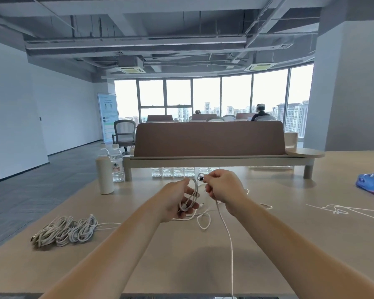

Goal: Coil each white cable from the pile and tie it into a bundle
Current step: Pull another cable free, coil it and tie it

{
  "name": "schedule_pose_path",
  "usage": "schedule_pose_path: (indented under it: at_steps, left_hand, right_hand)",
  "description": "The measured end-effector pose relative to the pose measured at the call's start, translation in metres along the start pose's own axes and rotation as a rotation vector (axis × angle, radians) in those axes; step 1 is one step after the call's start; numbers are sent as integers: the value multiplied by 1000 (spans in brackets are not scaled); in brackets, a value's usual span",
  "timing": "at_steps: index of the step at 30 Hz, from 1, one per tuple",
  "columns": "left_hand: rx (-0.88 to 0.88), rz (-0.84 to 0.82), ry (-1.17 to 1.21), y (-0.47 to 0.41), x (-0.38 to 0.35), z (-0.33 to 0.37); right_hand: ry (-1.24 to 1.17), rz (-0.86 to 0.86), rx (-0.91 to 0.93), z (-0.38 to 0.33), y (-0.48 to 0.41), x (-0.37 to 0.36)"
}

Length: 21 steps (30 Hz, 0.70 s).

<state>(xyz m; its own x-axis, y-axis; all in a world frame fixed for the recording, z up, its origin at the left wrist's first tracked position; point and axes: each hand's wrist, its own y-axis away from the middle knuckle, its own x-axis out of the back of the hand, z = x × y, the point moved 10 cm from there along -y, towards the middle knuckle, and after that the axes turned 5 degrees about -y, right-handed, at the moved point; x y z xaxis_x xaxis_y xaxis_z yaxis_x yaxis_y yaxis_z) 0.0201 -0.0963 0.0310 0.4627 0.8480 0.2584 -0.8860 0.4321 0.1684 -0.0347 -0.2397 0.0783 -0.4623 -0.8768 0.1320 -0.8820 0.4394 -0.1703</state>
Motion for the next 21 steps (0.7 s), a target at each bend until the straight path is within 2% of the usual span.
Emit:
schedule_pose_path:
  at_steps: [6,9,14,17,21]
  left_hand:
    - [28,17,53,4,-2,0]
    - [33,31,104,3,-1,-1]
    - [45,-9,110,5,-3,-2]
    - [43,6,123,2,1,-4]
    - [58,49,148,2,6,-5]
  right_hand:
    - [195,-109,95,-6,6,-24]
    - [194,-150,160,-12,11,-33]
    - [229,25,191,-12,7,-14]
    - [118,28,132,-8,3,-6]
    - [105,19,132,-9,0,-3]
